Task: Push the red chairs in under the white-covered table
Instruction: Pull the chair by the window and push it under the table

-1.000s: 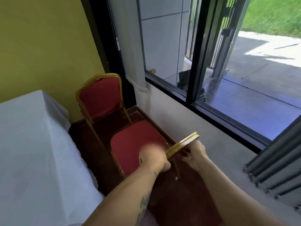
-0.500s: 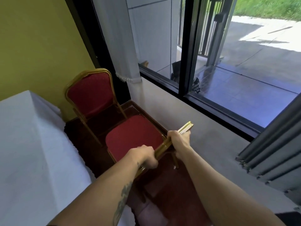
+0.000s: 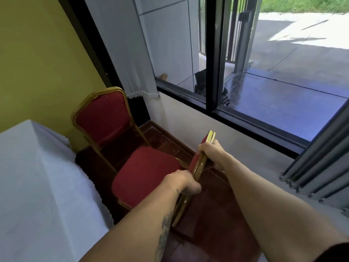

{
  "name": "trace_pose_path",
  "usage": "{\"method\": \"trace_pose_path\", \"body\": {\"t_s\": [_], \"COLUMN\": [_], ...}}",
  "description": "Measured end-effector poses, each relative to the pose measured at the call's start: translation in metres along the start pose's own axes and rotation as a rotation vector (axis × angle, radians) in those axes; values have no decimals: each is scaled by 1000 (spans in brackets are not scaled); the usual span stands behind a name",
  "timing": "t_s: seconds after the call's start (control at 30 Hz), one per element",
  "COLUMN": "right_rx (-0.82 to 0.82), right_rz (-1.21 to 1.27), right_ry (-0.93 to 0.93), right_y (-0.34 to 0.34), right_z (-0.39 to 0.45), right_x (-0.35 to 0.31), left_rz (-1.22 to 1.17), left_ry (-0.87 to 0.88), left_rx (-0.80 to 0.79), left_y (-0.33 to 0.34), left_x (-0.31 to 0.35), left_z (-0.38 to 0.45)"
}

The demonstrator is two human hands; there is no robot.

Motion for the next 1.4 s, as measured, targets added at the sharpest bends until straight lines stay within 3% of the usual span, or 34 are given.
{"method": "trace_pose_path", "body": {"t_s": [0.3, 0.67, 1.1, 1.4], "right_rx": [-102, -326, -632, -791], "right_rz": [-106, -157, -283, -406], "right_ry": [-19, -55, -61, -76], "right_y": [33, 49, 87, 142], "right_z": [44, 126, 182, 196], "right_x": [-26, -51, -79, -95], "left_rz": [-72, -154, -416, -481], "left_ry": [30, -155, -409, -440], "left_rx": [75, 22, 193, 222], "left_y": [-21, -74, -86, -98], "left_x": [-10, 8, 19, -5], "left_z": [31, 45, 71, 79]}}
Point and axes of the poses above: each hand's wrist, its own z-axis towards the middle knuckle, its own y-axis out of the palm, x = y × z, the point moved 1 cm from there along z, towards the middle knuckle, and after that the axes turned 8 degrees about -y, right-handed, at the moved point
